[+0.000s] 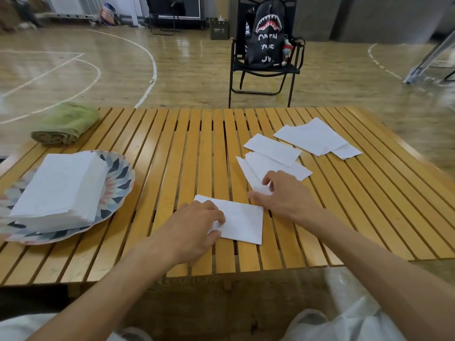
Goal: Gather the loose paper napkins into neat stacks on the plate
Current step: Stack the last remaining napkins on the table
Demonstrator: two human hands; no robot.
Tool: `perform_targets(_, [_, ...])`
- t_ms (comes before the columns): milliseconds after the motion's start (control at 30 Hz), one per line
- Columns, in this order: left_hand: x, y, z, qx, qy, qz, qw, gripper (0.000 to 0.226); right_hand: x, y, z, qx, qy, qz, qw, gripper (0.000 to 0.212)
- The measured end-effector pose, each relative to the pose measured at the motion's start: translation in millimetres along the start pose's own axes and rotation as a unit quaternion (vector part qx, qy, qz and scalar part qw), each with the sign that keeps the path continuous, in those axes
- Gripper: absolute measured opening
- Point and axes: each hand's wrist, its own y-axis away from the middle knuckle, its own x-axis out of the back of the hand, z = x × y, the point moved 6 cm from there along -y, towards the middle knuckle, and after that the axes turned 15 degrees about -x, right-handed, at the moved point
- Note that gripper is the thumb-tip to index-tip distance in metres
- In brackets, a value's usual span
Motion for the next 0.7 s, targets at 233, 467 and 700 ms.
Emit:
perform_targets(233, [1, -1, 2, -0.002, -0.008, 0.0, 1.0, 0.032, 17, 3, -12, 0.043, -0.019, 0.106, 0.993, 0.012])
perform_targets(467, [3, -2, 7, -0.01, -0.003, 0.006, 1.0, 0.032, 49, -12, 5, -0.078, -0.426, -0.036, 0.901, 0.017])
perform_targets(700, [21, 0, 5, 0.011, 0.021, 0.113, 0.993, 0.051, 61, 6, -6, -0.112, -0.659, -0.2, 0.716, 0.023])
